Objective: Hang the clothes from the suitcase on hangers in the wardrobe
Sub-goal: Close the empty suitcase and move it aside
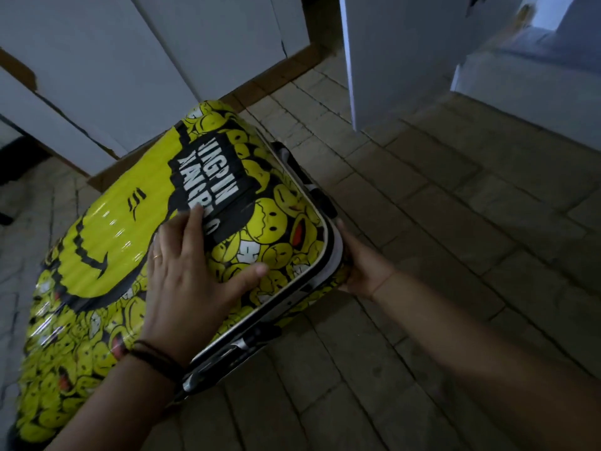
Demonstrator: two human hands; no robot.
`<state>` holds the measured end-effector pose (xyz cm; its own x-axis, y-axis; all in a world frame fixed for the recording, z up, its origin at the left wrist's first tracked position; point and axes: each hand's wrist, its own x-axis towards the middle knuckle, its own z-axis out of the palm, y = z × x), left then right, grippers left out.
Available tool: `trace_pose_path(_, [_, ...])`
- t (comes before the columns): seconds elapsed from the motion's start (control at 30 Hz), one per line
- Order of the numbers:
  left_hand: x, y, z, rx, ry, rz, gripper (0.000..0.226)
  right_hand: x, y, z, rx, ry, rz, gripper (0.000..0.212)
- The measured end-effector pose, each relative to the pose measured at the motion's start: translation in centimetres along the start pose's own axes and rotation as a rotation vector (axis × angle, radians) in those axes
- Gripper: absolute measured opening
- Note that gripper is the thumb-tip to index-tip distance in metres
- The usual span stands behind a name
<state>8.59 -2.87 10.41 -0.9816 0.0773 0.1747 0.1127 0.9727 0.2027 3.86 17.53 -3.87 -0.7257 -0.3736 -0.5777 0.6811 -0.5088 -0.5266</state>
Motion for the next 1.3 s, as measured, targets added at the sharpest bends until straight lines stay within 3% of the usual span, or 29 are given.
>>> trace_pose_path(0.13, [0.5, 0.4, -3.6, -0.064, 0.063, -0.081, 0.119, -2.5, -2.3, 4.0, -0.113, -0.081, -0.035, 0.051])
trace_pose_path(0.3, [-0.5, 0.8, -11.0, -0.247, 0.085, -0.285, 0.117, -7.1, -4.3, 10.6, -0.145, -0.109, -0.06, 0.078])
trace_pose_path(0.5, [-2.2, -2.9, -21.3, -0.433, 0.093, -0.586, 0.109, -13.4, -5.7, 20.7, -0.303, 0.094, -0.198, 0.051])
trace_pose_path(0.73, [-5.2, -13.1, -27.7, -0.5, -0.07, -0.858, 0.097, -17.2, -4.4, 33.6, -0.841, 0.091, -0.085, 0.124])
trace_pose_path(0.8, [-6.9, -15.6, -28.3, -0.566, -0.123, -0.962, 0.101, -17.7, -3.3, 36.7, -0.99, 0.066, 0.012, 0.119])
trace_pose_path(0.9, [-9.7, -16.8, -28.4, -0.684, -0.13, -1.0, 0.101, -17.5, -1.9, 39.8, -1.126, 0.162, 0.044, 0.105])
trace_pose_path(1.1, [-11.9, -16.9, -28.7, -0.814, -0.121, -1.113, 0.09, -16.7, -2.4, 42.1, -1.346, 0.171, 0.114, 0.105])
trace_pose_path(1.23, [-12.8, -15.8, -28.7, -0.789, -0.124, -1.147, 0.093, -16.1, -1.6, 46.1, -1.562, 0.338, -0.01, 0.104])
trace_pose_path(1.3, [-13.0, -15.1, -28.9, -0.776, -0.119, -1.185, 0.09, -15.6, -0.5, 48.4, -1.573, 0.341, -0.061, 0.103])
